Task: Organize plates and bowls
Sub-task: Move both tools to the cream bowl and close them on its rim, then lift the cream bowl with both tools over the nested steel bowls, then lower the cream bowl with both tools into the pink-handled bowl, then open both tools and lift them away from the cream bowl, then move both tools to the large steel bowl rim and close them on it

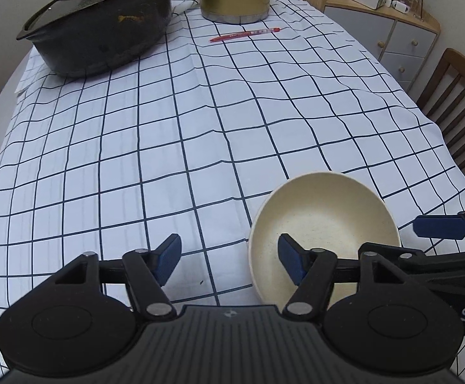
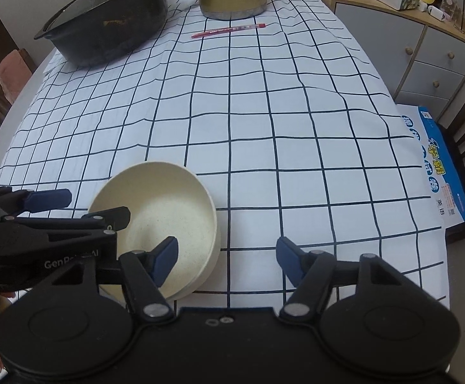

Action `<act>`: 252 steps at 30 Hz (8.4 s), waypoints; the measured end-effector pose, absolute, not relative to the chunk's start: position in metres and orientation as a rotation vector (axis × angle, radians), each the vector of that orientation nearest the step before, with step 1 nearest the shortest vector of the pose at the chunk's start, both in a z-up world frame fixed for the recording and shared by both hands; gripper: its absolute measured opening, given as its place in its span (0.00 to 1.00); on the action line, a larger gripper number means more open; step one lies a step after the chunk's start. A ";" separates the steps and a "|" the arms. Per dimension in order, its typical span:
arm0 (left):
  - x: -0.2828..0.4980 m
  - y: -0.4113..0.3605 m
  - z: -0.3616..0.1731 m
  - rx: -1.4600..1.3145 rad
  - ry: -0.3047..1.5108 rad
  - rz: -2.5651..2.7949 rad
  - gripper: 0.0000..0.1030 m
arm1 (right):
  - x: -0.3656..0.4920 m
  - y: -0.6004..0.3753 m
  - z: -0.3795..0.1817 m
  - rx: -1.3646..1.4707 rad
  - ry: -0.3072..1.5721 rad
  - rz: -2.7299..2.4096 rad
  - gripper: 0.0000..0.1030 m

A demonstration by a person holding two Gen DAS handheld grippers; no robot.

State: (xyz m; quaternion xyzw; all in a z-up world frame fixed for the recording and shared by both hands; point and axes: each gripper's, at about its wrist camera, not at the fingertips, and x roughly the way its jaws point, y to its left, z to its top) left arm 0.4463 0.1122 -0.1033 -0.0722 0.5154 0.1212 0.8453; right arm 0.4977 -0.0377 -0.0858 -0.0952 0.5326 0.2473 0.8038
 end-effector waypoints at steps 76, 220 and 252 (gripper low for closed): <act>0.103 0.073 0.015 -0.069 1.129 0.013 0.07 | 0.168 -0.048 0.022 -0.191 1.093 0.471 0.04; -0.010 0.182 -0.093 -0.300 1.019 0.153 0.50 | 0.062 -0.073 -0.093 0.103 1.080 0.363 0.52; 0.011 0.185 -0.100 -0.367 1.063 0.059 0.10 | 0.080 -0.067 -0.100 0.218 1.205 0.383 0.10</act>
